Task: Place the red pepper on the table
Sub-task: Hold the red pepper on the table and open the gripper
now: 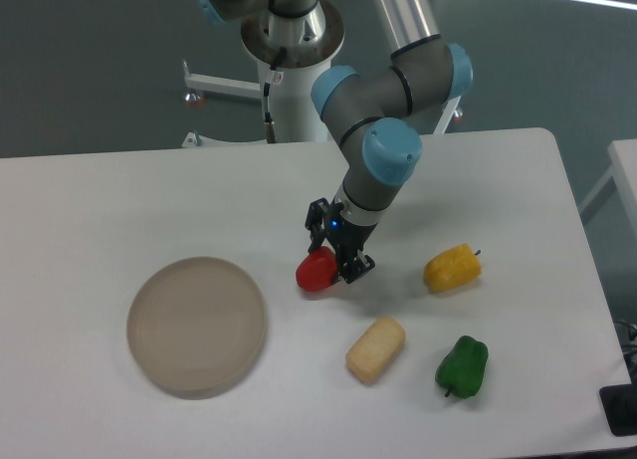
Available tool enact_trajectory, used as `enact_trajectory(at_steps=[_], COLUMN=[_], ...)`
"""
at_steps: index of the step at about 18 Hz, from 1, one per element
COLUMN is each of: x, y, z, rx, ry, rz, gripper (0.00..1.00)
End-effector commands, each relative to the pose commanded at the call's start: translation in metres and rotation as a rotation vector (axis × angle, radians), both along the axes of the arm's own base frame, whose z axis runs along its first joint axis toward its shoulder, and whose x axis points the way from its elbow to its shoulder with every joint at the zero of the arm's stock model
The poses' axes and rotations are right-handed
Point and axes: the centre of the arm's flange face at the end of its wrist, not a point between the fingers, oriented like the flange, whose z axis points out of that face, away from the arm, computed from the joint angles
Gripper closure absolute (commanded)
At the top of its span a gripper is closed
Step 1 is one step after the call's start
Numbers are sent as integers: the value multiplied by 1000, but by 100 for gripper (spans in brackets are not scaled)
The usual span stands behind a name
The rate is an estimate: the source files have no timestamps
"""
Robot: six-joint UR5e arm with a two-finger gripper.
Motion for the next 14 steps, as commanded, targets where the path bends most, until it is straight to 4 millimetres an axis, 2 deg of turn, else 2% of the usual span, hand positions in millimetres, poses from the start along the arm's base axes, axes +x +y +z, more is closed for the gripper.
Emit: enact_trajectory(at_steps=[5,7,10,13,14], x=[0,0,0,0,0], y=[0,0,0,0,0], z=[0,1,1,2,2], rx=[0,1,1,2,1], ry=[0,1,1,2,3], rz=[1,1,1,0,0], gripper=[50,42,36,21,13])
